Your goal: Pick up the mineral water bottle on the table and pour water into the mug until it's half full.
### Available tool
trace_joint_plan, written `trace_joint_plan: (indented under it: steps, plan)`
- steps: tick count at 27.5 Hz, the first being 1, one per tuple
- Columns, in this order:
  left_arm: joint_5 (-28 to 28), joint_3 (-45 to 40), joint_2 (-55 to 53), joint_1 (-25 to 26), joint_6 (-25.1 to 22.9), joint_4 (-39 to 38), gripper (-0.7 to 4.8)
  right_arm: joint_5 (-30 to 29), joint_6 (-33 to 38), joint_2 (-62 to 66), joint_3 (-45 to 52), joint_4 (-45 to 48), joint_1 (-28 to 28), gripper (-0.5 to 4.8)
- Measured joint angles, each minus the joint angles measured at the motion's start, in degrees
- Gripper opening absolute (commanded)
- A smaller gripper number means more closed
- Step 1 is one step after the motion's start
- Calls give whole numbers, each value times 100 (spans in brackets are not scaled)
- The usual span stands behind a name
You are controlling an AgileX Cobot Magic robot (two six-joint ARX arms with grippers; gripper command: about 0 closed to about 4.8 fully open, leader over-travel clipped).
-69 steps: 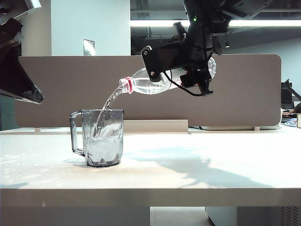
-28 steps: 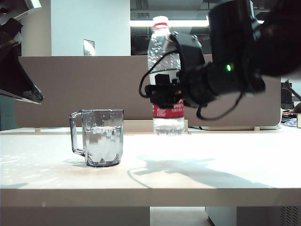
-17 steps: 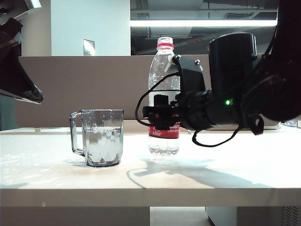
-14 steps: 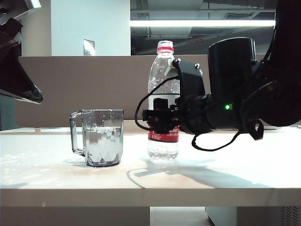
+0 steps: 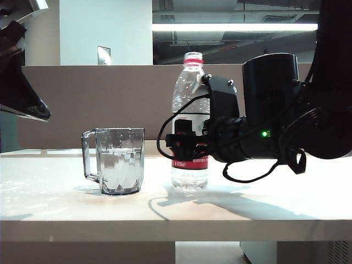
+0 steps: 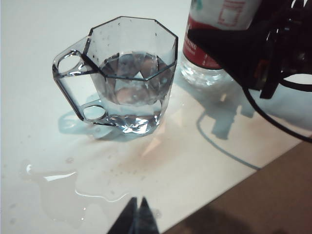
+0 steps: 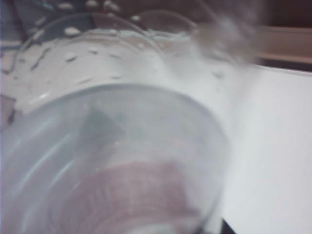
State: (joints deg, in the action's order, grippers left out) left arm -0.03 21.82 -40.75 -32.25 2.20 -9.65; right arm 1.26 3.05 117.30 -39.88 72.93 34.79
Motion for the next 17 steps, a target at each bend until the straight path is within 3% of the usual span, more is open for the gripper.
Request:
trace_joint_plan:
  steps: [3,7,17]
  plan:
    - [0,0,0,0,0,0,-1,0,-2,11,2,-50,4,343]
    - [0,0,0,0,0,2,-1,-94,-2,11,7,-144,0,474]
    - [0,0,0,0,0,2,-1,-136,0,-205,448,-302,9,479]
